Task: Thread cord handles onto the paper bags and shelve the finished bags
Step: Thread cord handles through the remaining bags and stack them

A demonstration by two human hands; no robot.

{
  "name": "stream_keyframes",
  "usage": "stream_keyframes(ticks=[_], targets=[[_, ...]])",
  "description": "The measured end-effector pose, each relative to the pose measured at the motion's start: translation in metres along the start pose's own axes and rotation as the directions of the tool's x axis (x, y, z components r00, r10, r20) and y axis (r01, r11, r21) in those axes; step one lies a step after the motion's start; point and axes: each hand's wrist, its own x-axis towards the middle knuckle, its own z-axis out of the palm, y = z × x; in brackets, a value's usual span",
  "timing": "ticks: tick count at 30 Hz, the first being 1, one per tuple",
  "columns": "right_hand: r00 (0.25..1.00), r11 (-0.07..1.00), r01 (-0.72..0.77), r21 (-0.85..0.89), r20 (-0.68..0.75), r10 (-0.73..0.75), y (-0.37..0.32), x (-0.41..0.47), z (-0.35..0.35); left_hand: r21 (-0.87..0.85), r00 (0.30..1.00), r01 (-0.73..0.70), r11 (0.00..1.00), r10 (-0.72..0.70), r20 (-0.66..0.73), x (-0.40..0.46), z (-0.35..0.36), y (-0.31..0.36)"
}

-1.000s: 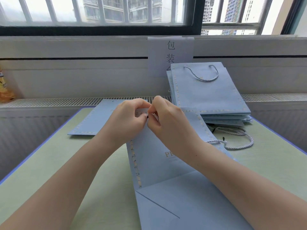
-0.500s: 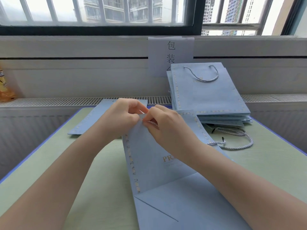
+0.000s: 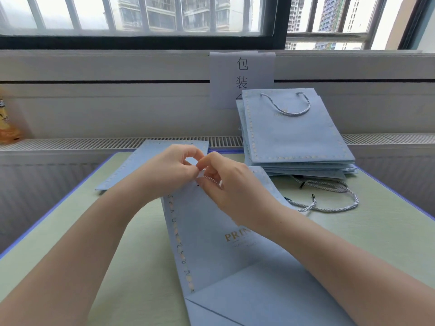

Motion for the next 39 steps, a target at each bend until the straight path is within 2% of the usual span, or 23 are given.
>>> stream_keyframes(ticks=[4,10,14,19,22,25,27,31,36,39], targets=[[1.0,1.0,-0.014,-0.012,0.025,0.014,-0.001,-0.001,-0.002,0.028,0.999,-0.025,0.999,0.026,-0.04,0.001,0.002,-0.002],[0.994,0.998,-0.067,0.018,0.084,0.066,-0.001,-0.004,-0.01,0.131,0.971,-0.124,0.984,0.147,-0.186,0.004,0.002,-0.009],[0.987,0.994,-0.103,0.025,0.129,0.099,-0.002,-0.005,-0.011,0.085,0.992,-0.088,0.992,0.096,-0.088,0.003,-0.003,-0.009],[0.994,0.993,-0.1,0.064,0.06,0.096,-0.005,-0.004,-0.007,-0.094,1.0,-0.024,0.995,0.024,-0.001,-0.001,-0.011,-0.003],[1.0,0.999,-0.022,-0.037,-0.005,0.021,-0.006,-0.004,-0.002,-0.154,0.998,0.018,0.988,-0.007,0.069,-0.002,-0.019,-0.005],[0.985,0.961,0.135,-0.242,-0.075,-0.157,-0.009,-0.007,0.004,-0.138,0.993,0.031,0.99,-0.014,0.12,-0.002,-0.021,-0.006],[0.978,0.956,0.169,-0.238,-0.077,-0.192,-0.012,-0.007,0.006,-0.11,0.992,0.023,0.994,-0.009,0.123,-0.002,-0.019,-0.006],[0.991,0.987,0.131,-0.088,-0.003,-0.132,-0.013,-0.004,0.005,-0.094,0.997,-0.01,0.996,0.016,0.069,-0.003,-0.014,-0.004],[0.982,0.991,-0.13,0.036,0.143,0.124,-0.013,-0.001,-0.005,-0.104,0.997,0.019,0.994,-0.012,0.072,-0.003,-0.011,-0.003],[0.967,0.984,-0.165,0.074,0.209,0.146,-0.007,0.001,-0.008,-0.014,0.996,-0.002,1.0,0.004,0.085,-0.004,-0.009,-0.003]])
